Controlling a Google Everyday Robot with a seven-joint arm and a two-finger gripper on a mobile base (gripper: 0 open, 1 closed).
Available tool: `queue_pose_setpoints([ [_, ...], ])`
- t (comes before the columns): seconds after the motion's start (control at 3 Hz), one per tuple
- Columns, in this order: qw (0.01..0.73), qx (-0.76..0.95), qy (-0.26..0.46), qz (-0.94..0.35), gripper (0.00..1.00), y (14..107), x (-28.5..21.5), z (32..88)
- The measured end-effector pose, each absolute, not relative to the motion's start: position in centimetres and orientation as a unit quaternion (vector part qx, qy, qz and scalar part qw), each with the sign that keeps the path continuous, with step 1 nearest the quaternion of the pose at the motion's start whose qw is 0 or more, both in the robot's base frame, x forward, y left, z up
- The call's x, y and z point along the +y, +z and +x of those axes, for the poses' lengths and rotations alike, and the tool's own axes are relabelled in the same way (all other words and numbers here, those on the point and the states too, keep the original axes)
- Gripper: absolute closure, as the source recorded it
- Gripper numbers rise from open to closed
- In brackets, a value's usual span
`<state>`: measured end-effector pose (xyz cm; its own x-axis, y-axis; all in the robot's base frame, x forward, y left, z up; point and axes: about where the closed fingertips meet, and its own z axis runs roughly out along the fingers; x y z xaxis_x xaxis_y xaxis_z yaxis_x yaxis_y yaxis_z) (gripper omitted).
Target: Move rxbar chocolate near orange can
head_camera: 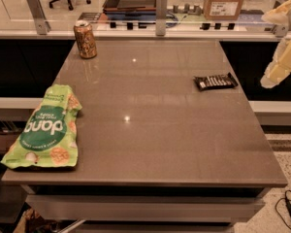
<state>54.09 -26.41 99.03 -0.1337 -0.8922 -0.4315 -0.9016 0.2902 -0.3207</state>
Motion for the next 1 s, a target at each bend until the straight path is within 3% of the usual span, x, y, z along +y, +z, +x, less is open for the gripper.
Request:
queue_pose_setpoints([
  [1.0, 0.306, 0.756, 0.066, -0.575, 0.0, 94.9, -30.3, 57.6],
])
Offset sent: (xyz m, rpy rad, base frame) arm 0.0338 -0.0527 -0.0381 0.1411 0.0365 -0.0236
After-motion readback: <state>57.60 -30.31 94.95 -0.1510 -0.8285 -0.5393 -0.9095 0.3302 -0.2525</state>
